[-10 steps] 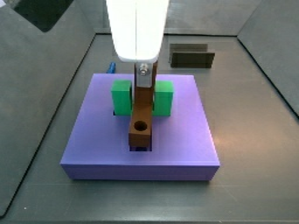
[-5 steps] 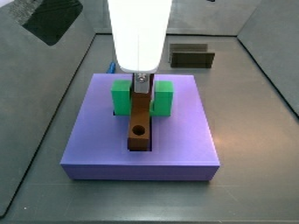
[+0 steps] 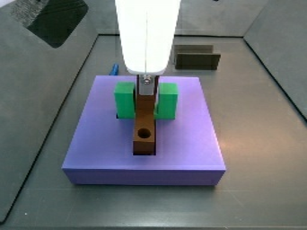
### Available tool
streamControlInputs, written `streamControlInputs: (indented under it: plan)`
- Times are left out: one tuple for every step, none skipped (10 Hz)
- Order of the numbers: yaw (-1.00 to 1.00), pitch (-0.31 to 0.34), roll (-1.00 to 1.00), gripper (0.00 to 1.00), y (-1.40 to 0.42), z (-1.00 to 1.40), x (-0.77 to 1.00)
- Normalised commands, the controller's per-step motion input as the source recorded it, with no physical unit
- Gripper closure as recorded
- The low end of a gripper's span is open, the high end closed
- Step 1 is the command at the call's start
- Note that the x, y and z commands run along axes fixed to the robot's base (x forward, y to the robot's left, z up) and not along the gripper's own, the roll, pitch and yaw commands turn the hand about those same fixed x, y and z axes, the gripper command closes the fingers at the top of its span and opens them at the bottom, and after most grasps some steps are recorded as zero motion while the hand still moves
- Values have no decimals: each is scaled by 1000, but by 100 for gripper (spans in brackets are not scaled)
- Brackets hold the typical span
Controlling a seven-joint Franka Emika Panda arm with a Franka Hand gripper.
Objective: Pick up the brown object. Move up. Move to above the board. Insert the brown object.
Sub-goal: Insert the brown object.
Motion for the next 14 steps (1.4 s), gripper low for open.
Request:
streamControlInputs:
  plan:
    - [0, -51, -56, 100, -23, -240, -3]
    - [0, -80, -20, 100, -74, -306, -26]
    - [0, -59, -17, 100, -129, -314, 29]
    - [-83, -29, -49, 100, -34, -294, 69]
    - [-177, -17, -40, 100, 0, -263, 200]
    - [-183, 0, -7, 100, 0, -266, 311]
    - [-169, 0, 0, 100, 0, -251, 354]
    - [-109, 0, -4, 100, 0, -289, 174]
    - [0, -6, 0, 100, 0, -240, 0]
    - [0, 0, 0, 100, 43, -166, 0]
    - [0, -159, 10, 100, -20, -417, -60]
    - [0, -231, 0, 100, -3, -606, -189]
    - [0, -250, 0, 100, 0, -469, -217]
    - [0, 0, 0, 100, 0, 0, 0]
